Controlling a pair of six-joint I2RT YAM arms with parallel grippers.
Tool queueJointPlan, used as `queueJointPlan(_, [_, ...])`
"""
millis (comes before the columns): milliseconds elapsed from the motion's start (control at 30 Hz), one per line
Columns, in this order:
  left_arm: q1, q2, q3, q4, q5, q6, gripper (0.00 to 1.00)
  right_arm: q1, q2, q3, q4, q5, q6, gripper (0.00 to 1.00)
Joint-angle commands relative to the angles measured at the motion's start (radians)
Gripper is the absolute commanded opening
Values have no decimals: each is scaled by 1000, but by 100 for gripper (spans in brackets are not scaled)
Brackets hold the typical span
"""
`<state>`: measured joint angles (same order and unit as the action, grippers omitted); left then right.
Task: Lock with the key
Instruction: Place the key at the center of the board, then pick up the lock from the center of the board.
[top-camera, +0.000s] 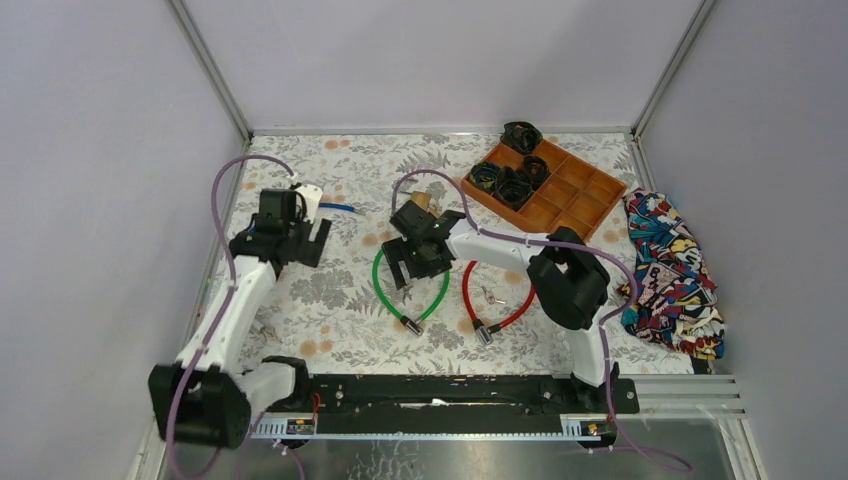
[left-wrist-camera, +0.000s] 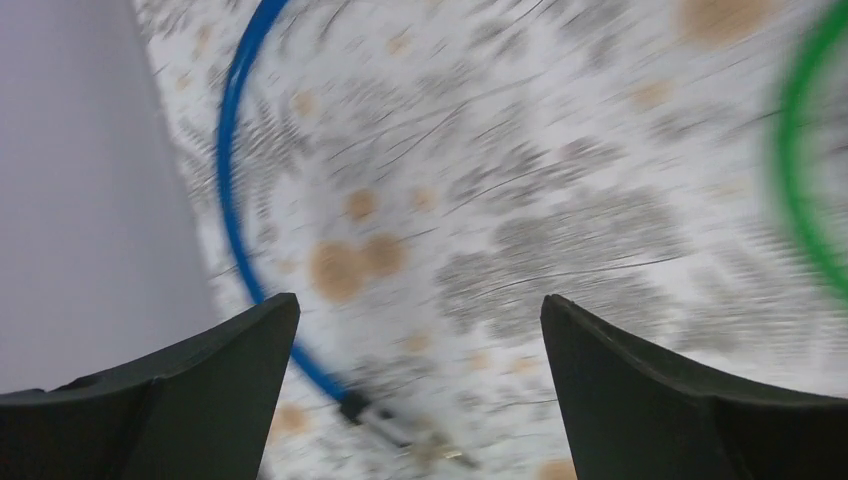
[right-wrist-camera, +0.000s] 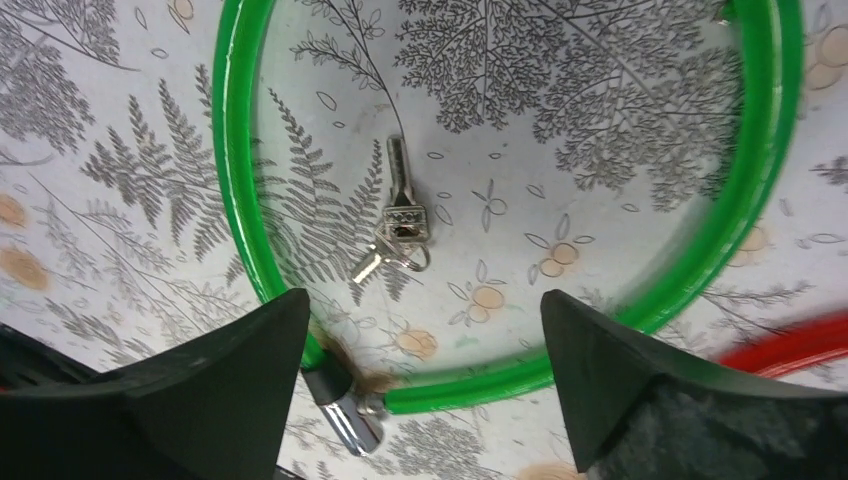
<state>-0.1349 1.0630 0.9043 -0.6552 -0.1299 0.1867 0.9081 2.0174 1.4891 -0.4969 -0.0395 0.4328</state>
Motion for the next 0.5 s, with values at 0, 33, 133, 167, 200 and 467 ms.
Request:
queueJointPlan(0, [179, 179, 22, -36, -109, 506, 98, 9, -78, 86, -127, 83, -45, 96])
queueJointPlan(33, [236, 233, 47, -55, -97, 528, 98, 10, -91, 91, -139, 95, -51, 97])
queueJointPlan(133, [416, 430, 201, -146, -11, 519, 98, 16, -136, 89, -158, 104, -66, 97])
queueJointPlan(167, [471, 509, 270, -180, 10, 496, 98, 20, -150, 85, -162, 105, -69, 96])
queueJointPlan(200, [526, 583, 336, -215, 31, 457, 98, 23, -160, 82, -166, 111, -71, 96])
queueJointPlan(467, [745, 851, 488, -270, 277, 307, 88, 44, -203, 82, -224, 174, -77, 95])
